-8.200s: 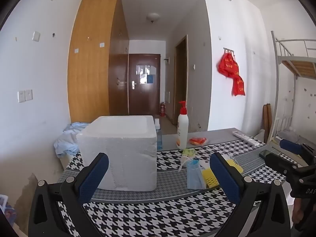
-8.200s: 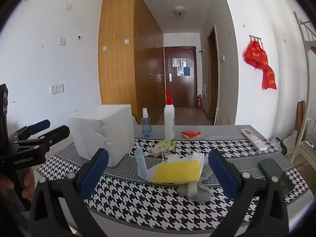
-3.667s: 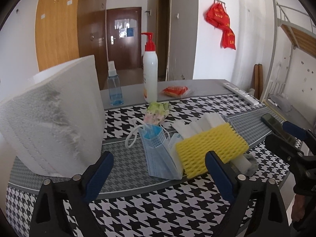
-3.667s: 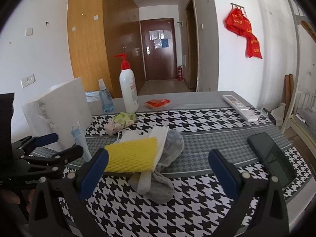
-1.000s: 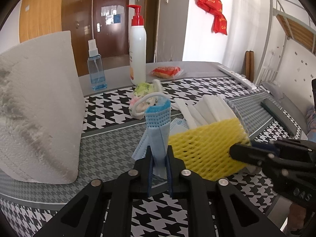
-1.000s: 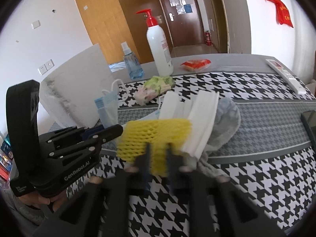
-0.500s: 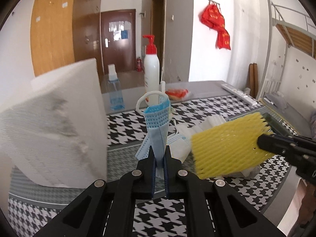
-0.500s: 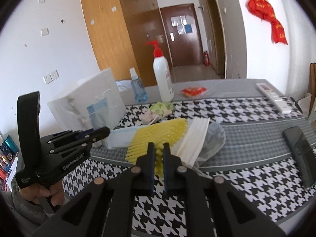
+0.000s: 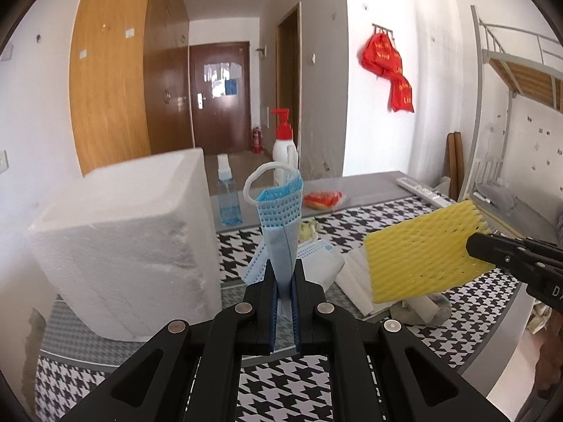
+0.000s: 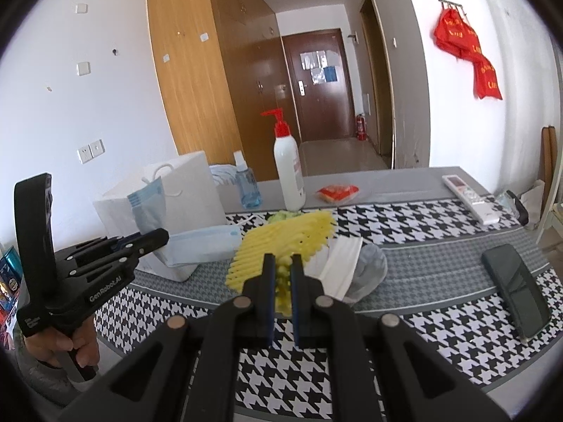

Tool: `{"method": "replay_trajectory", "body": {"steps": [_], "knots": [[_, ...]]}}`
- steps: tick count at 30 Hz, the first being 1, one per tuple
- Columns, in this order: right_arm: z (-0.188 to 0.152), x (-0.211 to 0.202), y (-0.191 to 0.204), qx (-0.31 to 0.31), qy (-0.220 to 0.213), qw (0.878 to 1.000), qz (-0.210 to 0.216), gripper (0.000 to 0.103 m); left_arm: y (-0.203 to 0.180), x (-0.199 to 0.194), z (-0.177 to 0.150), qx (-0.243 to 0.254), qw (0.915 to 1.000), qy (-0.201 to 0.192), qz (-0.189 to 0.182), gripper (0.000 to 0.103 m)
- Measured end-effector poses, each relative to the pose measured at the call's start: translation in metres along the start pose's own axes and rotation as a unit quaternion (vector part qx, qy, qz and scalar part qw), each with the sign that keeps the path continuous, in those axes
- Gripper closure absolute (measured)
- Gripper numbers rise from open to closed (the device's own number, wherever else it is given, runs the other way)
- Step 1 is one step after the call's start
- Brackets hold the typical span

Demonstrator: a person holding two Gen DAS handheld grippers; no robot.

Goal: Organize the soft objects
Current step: 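Carry the mask and yellow net with both tools toward the white foam box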

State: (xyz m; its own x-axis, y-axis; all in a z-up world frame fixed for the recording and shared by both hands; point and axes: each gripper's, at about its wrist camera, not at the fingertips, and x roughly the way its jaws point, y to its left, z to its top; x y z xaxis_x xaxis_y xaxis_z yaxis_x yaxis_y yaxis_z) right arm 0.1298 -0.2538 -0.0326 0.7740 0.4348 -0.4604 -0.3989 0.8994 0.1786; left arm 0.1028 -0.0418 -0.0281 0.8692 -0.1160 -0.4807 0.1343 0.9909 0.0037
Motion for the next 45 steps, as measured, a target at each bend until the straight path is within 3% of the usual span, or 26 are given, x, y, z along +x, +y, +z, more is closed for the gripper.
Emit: {"method": "replay_trajectory", "body": {"steps": [16, 45], "knots": [[0.019, -0.02, 0.017, -0.025, -0.045, 0.999, -0.01, 0.093, 0.004, -0.034, 0.013, 0.008, 0.9986, -0.05, 0.018, 0.096], [0.051, -0.028, 0.035, -0.046, -0.087, 0.995, -0.014, 0.093, 0.019, -0.063, 0.049, 0.015, 0.992, -0.114, 0.052, 0.096]]}}
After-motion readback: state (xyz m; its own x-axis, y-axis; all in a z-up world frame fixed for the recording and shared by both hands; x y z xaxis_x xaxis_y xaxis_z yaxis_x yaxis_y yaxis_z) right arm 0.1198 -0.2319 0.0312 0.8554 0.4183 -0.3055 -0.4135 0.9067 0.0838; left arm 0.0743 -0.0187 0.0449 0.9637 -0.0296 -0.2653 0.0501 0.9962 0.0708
